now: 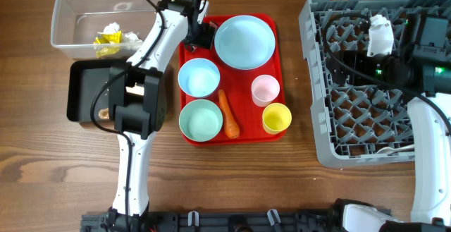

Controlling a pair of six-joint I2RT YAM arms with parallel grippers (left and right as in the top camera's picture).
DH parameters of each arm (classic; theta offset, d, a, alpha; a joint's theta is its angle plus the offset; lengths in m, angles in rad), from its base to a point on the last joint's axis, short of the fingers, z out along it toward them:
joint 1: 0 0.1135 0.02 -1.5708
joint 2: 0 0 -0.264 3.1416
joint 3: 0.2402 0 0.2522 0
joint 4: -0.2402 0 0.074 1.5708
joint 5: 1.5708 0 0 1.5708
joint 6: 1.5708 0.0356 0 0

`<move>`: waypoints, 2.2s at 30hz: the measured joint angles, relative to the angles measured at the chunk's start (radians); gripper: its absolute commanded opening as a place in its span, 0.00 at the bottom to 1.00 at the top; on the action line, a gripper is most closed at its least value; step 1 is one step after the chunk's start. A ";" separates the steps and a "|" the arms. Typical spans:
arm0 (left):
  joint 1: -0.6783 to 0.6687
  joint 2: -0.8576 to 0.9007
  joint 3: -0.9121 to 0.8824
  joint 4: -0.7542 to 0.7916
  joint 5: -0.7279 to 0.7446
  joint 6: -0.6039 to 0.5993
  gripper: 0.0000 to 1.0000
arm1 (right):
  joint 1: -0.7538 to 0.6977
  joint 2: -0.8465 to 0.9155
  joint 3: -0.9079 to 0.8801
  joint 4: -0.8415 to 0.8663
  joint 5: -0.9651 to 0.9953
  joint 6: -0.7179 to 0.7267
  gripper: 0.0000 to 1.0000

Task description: Sort waste into correct bins and load items into the dishwasher rack

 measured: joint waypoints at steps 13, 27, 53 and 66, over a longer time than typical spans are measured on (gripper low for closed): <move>-0.001 0.029 0.000 0.012 0.025 0.003 0.21 | 0.000 0.000 0.000 0.000 0.000 0.000 0.91; -0.001 0.012 0.000 -0.042 0.024 -0.014 0.51 | 0.000 0.000 0.000 0.001 0.000 0.000 0.91; -0.001 -0.002 0.000 0.026 -0.052 -0.143 0.42 | 0.000 0.000 0.000 0.003 0.000 0.000 0.91; -0.003 0.037 0.003 0.045 -0.070 -0.193 0.04 | 0.000 0.000 0.000 0.000 0.002 0.000 0.91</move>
